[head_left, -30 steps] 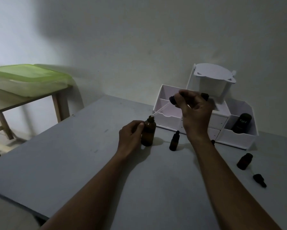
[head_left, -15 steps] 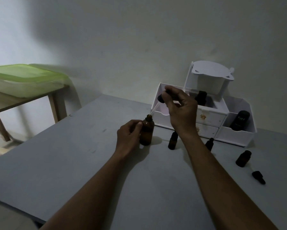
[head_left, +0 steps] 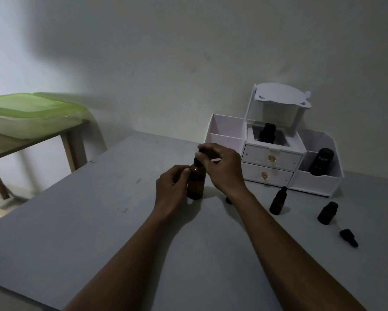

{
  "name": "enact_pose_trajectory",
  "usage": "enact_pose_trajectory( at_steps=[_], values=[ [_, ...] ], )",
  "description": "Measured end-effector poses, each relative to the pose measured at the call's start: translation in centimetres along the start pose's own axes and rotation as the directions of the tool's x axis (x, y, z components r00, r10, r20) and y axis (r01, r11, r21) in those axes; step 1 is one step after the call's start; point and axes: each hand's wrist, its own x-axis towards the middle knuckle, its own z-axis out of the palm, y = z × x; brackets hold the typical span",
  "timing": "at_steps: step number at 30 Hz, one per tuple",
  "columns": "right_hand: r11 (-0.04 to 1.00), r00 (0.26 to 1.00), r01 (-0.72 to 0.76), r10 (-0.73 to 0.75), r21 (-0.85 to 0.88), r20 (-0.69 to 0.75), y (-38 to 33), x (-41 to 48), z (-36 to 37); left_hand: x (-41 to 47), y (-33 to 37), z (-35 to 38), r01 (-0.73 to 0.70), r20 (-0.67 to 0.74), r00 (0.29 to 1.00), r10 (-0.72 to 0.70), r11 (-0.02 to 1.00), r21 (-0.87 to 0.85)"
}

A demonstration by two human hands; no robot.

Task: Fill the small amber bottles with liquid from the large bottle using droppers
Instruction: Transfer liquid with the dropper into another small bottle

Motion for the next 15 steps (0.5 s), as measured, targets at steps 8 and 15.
enact_pose_trajectory(
  at_steps=[8, 15],
  values=[
    [0.994, 0.99, 0.108, -0.11, -0.029, -0.091, -0.1, -1.5, -2.3, -0.2, 0.6, -0.1, -0.066, -0.11, 0.991, 0.074, 0.995, 0.075],
    [0.946, 0.928, 0.246, -0.292, -0.21, -0.233, 1.8, -6.3, -12.7, -3.8, 3.0, 0.7, -0.414, -0.216, 0.88, 0.423, 0.906, 0.086]
  ],
)
